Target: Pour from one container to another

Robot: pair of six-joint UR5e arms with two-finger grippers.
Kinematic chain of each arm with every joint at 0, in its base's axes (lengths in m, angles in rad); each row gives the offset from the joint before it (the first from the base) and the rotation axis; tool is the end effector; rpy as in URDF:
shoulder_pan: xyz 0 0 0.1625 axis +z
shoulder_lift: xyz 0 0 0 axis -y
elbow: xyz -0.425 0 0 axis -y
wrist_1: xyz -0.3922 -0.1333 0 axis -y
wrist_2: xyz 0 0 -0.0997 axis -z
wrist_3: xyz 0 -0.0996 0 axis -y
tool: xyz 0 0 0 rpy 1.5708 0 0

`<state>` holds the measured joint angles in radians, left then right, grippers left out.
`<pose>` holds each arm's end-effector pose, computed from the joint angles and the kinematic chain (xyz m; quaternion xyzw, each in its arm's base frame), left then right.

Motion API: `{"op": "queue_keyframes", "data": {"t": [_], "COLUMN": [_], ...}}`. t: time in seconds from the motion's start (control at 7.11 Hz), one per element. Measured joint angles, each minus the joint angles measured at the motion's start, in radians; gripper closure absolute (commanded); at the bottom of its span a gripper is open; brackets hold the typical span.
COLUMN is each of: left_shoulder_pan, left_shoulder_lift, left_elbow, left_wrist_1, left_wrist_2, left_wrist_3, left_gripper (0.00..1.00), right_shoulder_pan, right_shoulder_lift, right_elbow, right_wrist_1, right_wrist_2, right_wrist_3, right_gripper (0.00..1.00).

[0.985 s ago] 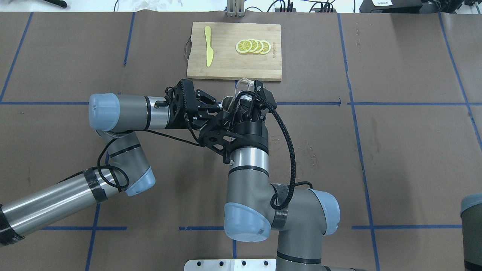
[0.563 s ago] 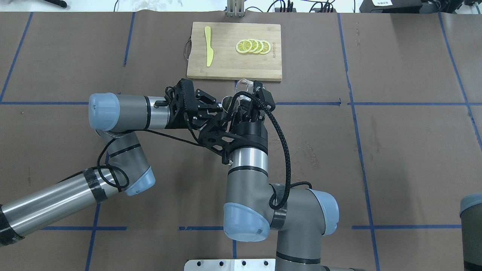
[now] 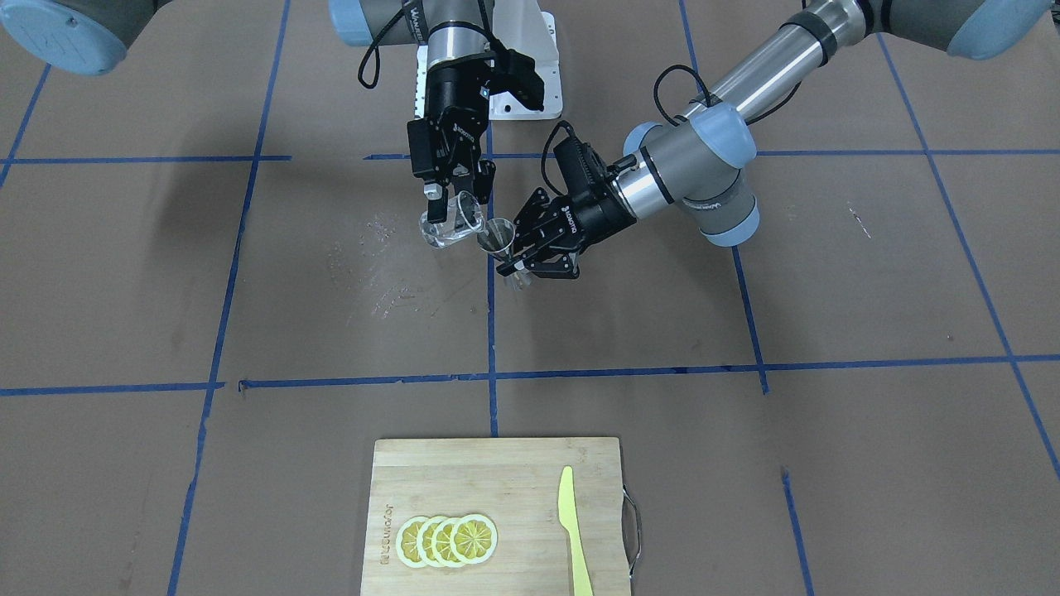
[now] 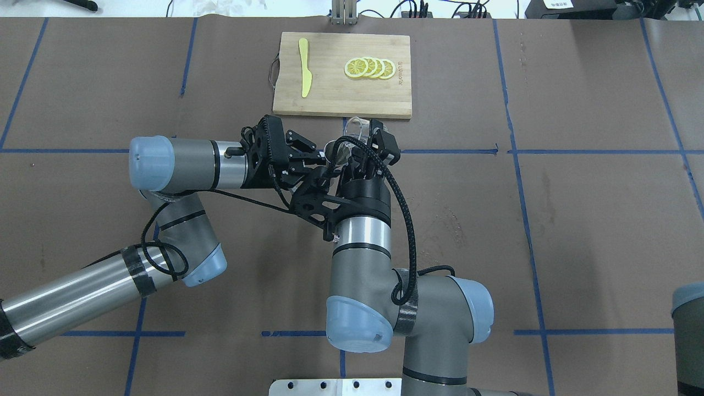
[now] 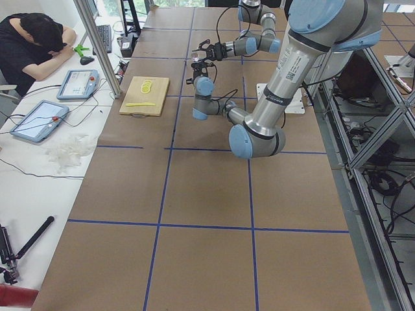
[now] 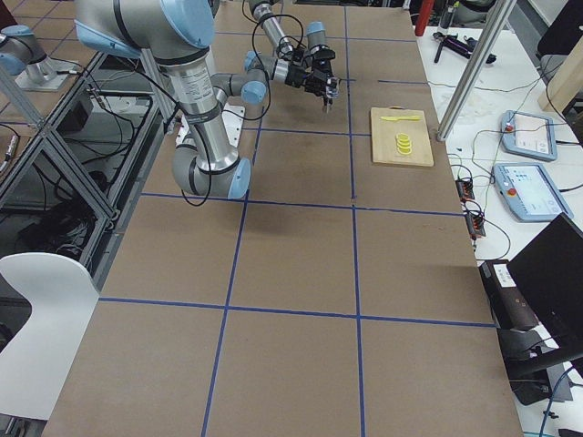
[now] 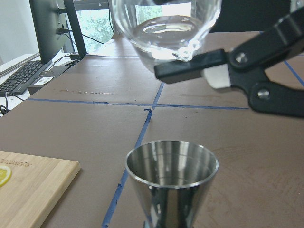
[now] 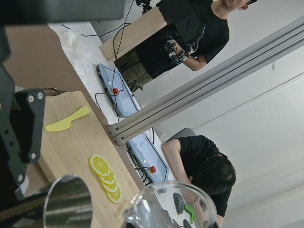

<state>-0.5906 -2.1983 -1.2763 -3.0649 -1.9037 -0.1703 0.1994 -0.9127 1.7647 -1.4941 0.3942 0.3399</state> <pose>0.5137 -0.4657 0.2580 0.6000 0.5097 0.3579 0.5021 -0.5519 -0.3413 0.1466 0.6189 0.0441 -0.1506 0.7696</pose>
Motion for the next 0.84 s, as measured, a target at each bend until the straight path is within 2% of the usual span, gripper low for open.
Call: {"op": "queue_keyframes", "data": {"t": [0.56, 0.84], "left_shoulder_pan": [0.0, 0.0], "left_shoulder_lift": [0.0, 0.002], "left_elbow": [-0.004, -0.005], "left_wrist_1": [0.0, 0.0], "left_wrist_2": [0.0, 0.0], "left_wrist_3": [0.0, 0.0], "left_gripper": [1.0, 1.0], "right_shoulder_pan": [0.0, 0.001], "right_shoulder_lift": [0.013, 0.038], "right_elbow": [-0.014, -0.029], "right_wrist_1": [-0.001, -0.041], "right_wrist_2": [-0.003, -0.017], "right_wrist_3": [-0.057, -0.088], "right_gripper": [1.0, 1.0]}}
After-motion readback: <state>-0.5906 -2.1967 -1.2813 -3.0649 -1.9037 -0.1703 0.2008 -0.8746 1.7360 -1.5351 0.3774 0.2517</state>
